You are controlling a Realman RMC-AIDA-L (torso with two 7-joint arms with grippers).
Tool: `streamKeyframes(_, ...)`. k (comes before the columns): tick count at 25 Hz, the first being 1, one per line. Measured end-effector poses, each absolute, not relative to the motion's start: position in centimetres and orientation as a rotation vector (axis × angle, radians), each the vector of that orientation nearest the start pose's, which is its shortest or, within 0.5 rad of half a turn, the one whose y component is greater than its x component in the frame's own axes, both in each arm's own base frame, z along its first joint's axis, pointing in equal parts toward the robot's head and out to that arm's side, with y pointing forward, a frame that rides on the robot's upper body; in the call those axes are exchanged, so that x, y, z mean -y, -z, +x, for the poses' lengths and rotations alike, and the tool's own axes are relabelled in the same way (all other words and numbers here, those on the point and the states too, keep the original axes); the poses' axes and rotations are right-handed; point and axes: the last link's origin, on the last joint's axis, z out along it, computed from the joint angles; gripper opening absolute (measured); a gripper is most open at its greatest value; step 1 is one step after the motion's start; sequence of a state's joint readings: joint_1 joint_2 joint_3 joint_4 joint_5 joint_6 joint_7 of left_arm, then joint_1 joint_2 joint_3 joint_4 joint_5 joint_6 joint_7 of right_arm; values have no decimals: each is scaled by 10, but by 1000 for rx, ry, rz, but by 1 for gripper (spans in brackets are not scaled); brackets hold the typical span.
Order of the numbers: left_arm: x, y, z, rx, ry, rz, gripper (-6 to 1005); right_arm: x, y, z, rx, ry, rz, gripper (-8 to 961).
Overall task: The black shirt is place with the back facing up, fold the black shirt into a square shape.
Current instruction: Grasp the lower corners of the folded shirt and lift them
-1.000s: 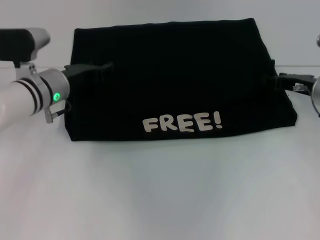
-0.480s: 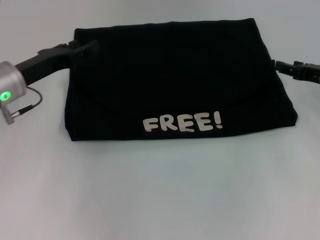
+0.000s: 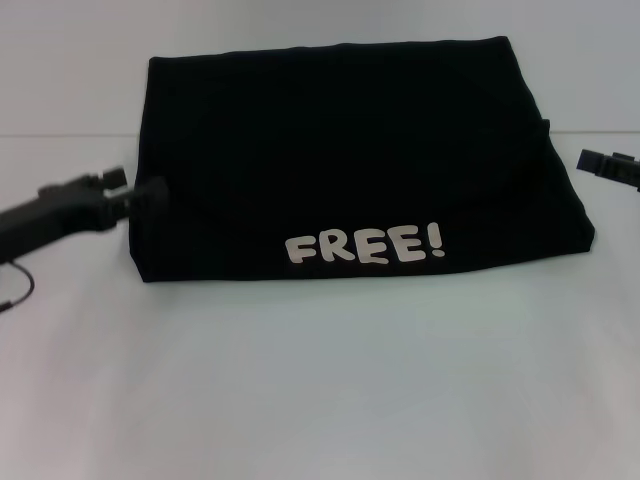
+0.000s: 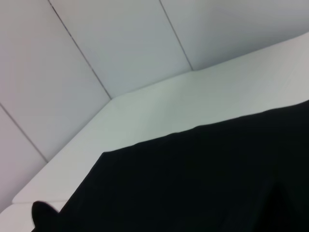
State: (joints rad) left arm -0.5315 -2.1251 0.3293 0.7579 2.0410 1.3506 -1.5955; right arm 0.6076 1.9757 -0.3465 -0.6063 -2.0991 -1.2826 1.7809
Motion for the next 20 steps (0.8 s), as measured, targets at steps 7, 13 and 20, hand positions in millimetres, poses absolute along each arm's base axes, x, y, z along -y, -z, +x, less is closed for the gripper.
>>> streamKeyframes(7, -351, -28, -317, 928, 561, -2226, 848, -390, -71, 308, -1173, -728, -2124, 765)
streamKeyframes(13, -348, -21, -327, 888, 462, -2233, 888, -397, -68, 298, -1150, -717, -2154, 829)
streamKeyframes(20, -347, -13, -336, 899, 357, -2251, 888, -403, -66, 291, -1135, -721, -2163, 825)
